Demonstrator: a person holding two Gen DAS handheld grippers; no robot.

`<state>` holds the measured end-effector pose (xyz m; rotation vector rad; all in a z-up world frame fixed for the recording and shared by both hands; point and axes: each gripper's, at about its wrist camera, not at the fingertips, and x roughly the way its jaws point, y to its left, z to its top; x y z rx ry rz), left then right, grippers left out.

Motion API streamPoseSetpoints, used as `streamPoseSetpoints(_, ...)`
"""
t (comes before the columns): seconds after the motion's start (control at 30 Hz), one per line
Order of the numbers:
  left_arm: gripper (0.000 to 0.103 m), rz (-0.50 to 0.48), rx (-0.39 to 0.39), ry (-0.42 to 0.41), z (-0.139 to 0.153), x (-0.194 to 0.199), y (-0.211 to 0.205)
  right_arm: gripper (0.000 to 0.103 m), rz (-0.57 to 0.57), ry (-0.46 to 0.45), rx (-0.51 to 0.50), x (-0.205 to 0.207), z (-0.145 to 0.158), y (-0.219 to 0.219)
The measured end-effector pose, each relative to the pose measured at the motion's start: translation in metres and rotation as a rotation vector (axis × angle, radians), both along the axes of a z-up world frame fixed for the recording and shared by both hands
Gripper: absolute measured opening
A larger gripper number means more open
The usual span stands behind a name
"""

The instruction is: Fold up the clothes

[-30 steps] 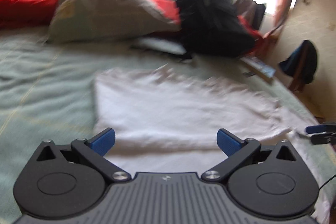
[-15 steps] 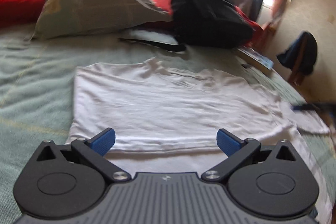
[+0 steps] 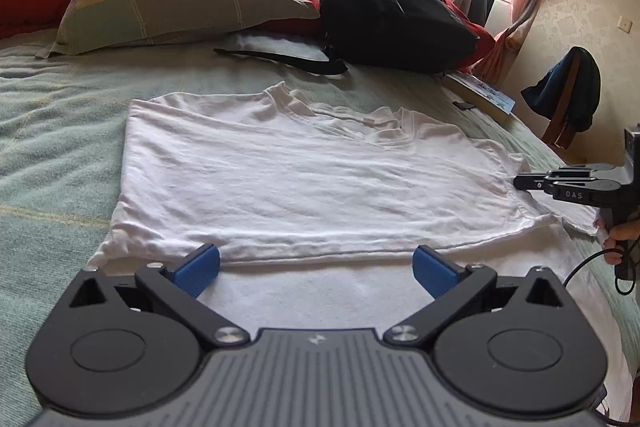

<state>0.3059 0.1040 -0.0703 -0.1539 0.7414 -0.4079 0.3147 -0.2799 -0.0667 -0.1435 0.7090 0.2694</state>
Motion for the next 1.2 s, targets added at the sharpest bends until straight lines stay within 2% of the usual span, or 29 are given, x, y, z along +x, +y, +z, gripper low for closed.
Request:
streamPoseSetpoints(0.1, 0.102, 0.001, -0.001, -0.002, 0.001, -0.001, 0.000, 0.007, 0.027, -0.031, -0.038, -0.002, 0.010, 0.006)
streamPoseSetpoints(0.43, 0.102, 0.024, -0.013, -0.030, 0.011, -0.005, 0.006, 0.007, -0.005, -0.115, -0.028, 0.022, 0.044, 0.000)
streamPoseSetpoints(0.53, 0.102, 0.032, -0.016, -0.027, 0.010, -0.004, 0.008, 0.010, -0.029, -0.037, -0.027, 0.037, 0.030, -0.003)
streamPoseSetpoints(0.67, 0.102, 0.036, -0.015, -0.046, 0.014, -0.006, 0.011, 0.014, -0.104, -0.002, 0.008, 0.032, 0.026, -0.009)
streamPoseSetpoints(0.8, 0.102, 0.023, -0.017, -0.080, 0.021, -0.003, 0.011, 0.023, -0.022, -0.015, 0.101, 0.004, 0.036, -0.001)
streamPoseSetpoints(0.9, 0.102, 0.014, -0.004, -0.085, 0.022, 0.004, 0.004, 0.024, 0.054, 0.013, 0.107, -0.005, 0.035, 0.018)
streamPoseSetpoints(1.03, 0.102, -0.055, 0.196, -0.124, 0.018, -0.017, -0.009, 0.032, 0.095, 0.027, 0.121, -0.017, 0.035, 0.033)
streamPoseSetpoints(1.1, 0.102, -0.019, 0.362, -0.181, 0.013, -0.032, -0.009, 0.033, 0.107, 0.020, 0.118, -0.023, 0.035, 0.037)
streamPoseSetpoints(1.17, 0.102, 0.071, 0.523, -0.202, 0.005, -0.035, -0.005, 0.038, 0.112, 0.007, 0.102, -0.029, 0.036, 0.042)
streamPoseSetpoints(1.2, 0.102, 0.104, 0.565, -0.192, 0.002, -0.031, -0.001, 0.041, 0.115, 0.004, 0.101, -0.031, 0.036, 0.043)
